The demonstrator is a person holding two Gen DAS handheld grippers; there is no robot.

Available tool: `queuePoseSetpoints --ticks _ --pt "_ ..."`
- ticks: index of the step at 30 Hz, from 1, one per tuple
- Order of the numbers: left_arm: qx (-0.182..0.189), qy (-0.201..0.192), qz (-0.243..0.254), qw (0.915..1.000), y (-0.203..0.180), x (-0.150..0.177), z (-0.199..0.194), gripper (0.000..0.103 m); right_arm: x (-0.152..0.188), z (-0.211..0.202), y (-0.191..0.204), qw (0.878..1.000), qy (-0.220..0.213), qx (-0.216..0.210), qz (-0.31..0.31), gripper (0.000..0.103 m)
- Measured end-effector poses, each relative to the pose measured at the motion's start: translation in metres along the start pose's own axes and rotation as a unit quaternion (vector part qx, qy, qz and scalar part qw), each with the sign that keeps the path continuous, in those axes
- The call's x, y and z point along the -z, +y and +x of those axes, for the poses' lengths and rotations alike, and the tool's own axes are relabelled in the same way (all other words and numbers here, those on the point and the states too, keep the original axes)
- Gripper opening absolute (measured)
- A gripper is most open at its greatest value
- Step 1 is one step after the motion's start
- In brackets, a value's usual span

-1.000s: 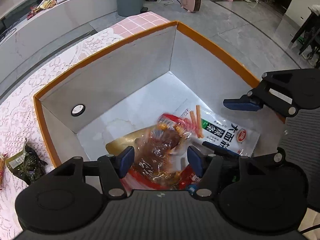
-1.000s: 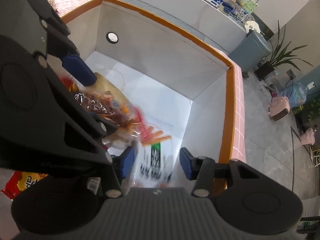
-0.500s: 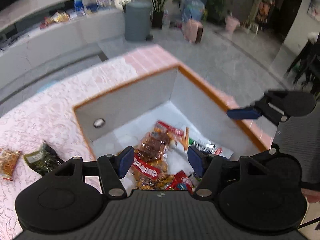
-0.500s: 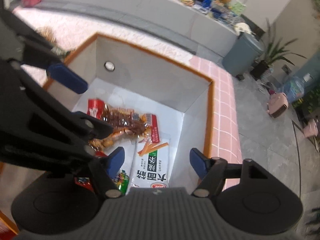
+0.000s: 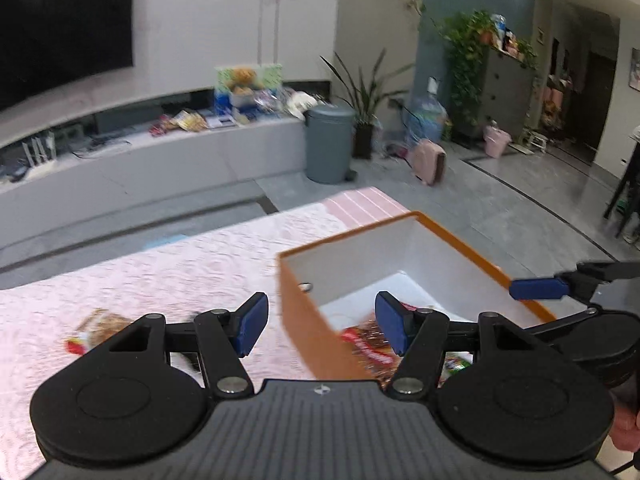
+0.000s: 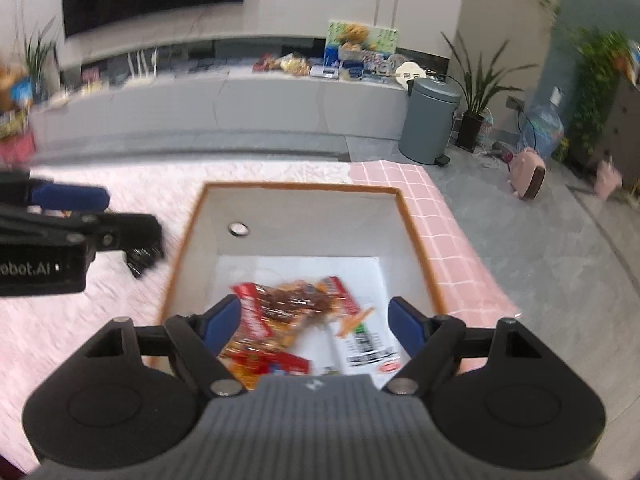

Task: Organize snacks
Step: 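Move both tools back toward the noodle snack bag and dark green bag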

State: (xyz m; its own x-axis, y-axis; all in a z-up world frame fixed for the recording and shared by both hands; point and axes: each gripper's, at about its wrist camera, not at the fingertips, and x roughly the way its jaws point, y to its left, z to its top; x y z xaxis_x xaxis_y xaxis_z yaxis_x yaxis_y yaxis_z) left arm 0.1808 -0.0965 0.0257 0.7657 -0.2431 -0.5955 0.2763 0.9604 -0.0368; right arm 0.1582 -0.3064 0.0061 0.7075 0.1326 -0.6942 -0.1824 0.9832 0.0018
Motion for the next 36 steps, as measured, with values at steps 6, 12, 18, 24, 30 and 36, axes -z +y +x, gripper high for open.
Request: queuePoseSetpoints --ticks 6,12,18,24,30,36 --pt "-0.032 -0.01 -0.009 0.9994 0.025 0.022 -0.027 0.072 0.016 -0.005 0.033 0.998 -0.026 -0.038 0.044 0.082" --pt "-0.054 -0.005 -0.034 0.998 0.06 0.043 -0.043 0.072 0.025 -0.005 0.078 0.996 -0.055 -0.064 0.027 0.082" --pt "-0.076 0.009 -0.077 0.9941 0.102 0.062 -0.049 0.072 0.028 0.011 0.126 0.995 -0.045 -0.087 0.01 0.081" --pt "-0.096 0.026 -0.112 0.9887 0.145 0.08 -0.048 0.072 0.031 0.035 0.16 0.995 -0.035 -0.095 -0.008 0.081" --pt "-0.086 0.037 -0.141 0.9855 0.179 0.092 -0.038 0.072 0.025 0.067 0.182 0.994 -0.021 -0.1 -0.029 0.081" --pt "-0.071 0.049 -0.15 0.9849 0.199 0.09 -0.018 0.072 0.012 0.098 0.199 0.993 -0.021 -0.102 -0.063 0.081"
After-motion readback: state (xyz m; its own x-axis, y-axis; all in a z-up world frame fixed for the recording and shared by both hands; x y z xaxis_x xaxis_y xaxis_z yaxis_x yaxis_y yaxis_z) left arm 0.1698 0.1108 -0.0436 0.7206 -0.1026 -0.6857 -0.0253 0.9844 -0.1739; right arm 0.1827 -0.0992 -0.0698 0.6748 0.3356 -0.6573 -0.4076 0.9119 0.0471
